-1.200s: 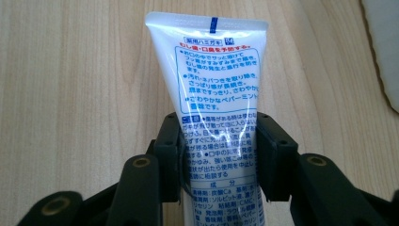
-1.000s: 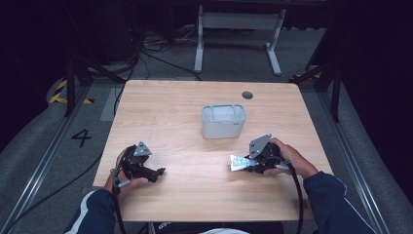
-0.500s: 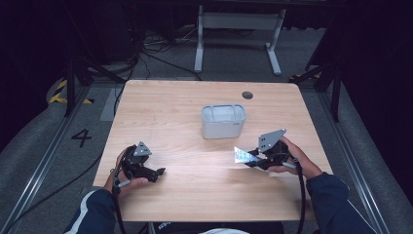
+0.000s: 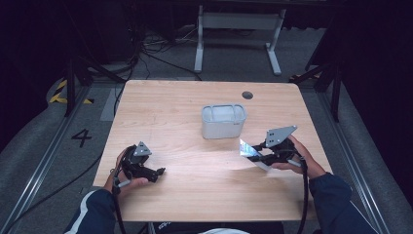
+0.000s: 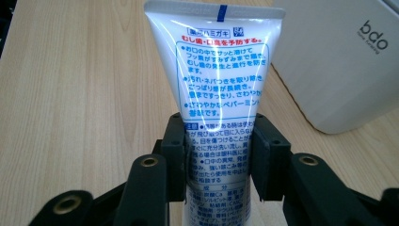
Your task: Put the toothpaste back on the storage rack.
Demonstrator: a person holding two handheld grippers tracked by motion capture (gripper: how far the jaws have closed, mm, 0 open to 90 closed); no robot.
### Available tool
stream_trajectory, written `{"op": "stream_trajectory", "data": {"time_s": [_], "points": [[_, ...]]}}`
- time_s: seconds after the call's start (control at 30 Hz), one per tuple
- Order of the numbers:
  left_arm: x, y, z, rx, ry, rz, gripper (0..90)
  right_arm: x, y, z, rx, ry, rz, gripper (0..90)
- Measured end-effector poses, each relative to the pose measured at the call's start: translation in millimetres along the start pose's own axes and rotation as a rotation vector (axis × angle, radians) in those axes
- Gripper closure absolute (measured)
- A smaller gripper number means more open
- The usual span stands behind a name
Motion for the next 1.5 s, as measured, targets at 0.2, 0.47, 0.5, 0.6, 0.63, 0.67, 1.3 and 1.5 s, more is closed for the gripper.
{"op": "stream_trajectory", "data": {"time_s": [0.2, 0.47, 0.5, 0.6, 0.63, 0.67, 1.3, 1.5], "points": [[0.1, 0.1, 0.0, 0.001, -0.001, 0.001, 0.1, -4.6, 3.7, 0.5, 0.015, -0.002, -0.029, 64.0], [0.1, -0.1, -0.5, 0.003, 0.005, 0.0, 0.1, -13.6, 10.3, 1.9, 0.041, -0.005, -0.079, 64.0], [0.1, -0.1, -0.6, 0.003, 0.006, 0.0, 0.1, -14.6, 10.9, 2.1, 0.046, -0.007, -0.081, 64.0], [0.0, -0.1, -0.1, 0.001, 0.001, -0.001, 0.2, -17.4, 12.3, 3.0, 0.05, -0.006, -0.094, 64.0], [0.0, -0.1, -0.3, 0.001, 0.004, -0.001, 0.1, -18.5, 12.7, 3.2, 0.053, -0.006, -0.099, 64.0], [0.0, 0.0, 0.0, 0.0, 0.0, 0.0, 0.1, -19.1, 12.9, 3.3, 0.055, -0.007, -0.102, 64.0], [0.1, -0.1, -0.4, 0.003, 0.004, 0.0, 0.1, -31.6, 19.9, 1.1, 0.125, -0.03, -0.162, 64.1], [0.0, -0.1, -0.2, 0.001, 0.003, 0.0, 0.1, -35.9, 22.6, -0.2, 0.14, -0.044, -0.189, 64.2]]}}
Point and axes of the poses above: each handheld gripper's, and its own axes: y roughly backward along the jaws, x roughly out of its underside, z roughly to its left, the point moved 8 cm from there along -y, roughly forward along the jaws, and after that the axes turned 2 degrees about -y, right-handed, at the moved point
